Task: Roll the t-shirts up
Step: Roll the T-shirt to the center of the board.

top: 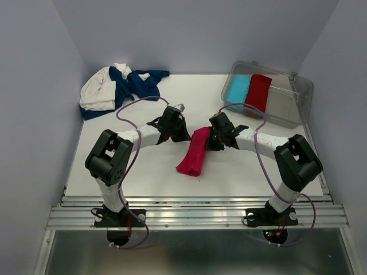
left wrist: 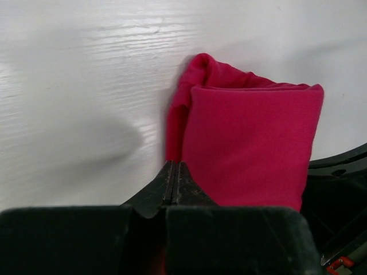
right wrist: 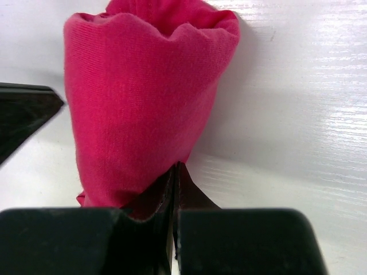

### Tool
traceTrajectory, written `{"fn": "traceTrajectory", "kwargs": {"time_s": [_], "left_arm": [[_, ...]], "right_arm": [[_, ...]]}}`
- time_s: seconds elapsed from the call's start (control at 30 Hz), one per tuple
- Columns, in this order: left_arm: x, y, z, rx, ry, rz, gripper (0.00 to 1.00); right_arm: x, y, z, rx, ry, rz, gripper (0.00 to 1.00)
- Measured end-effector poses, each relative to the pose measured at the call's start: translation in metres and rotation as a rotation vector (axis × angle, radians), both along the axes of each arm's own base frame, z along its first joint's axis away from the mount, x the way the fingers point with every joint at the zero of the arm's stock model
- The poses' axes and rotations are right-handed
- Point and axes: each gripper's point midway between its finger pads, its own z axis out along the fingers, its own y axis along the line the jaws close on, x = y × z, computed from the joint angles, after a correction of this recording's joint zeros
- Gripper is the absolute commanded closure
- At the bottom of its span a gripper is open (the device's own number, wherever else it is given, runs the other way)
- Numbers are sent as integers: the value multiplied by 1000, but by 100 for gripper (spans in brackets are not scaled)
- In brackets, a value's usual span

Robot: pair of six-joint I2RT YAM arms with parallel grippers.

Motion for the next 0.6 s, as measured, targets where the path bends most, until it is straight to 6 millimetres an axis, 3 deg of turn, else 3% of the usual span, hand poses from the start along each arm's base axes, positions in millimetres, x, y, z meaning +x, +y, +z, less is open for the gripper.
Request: {"fn": "traceTrajectory", "kwargs": {"time_s": [0.17, 0.6], "left_arm": [[-6, -31, -6, -26, 13, -80, 100], [-5, -79, -17, -90, 42, -202, 100]], "right_arm": [[1, 2, 9, 18, -15, 4, 99], [-6, 6, 15, 40, -3, 25, 99]]}}
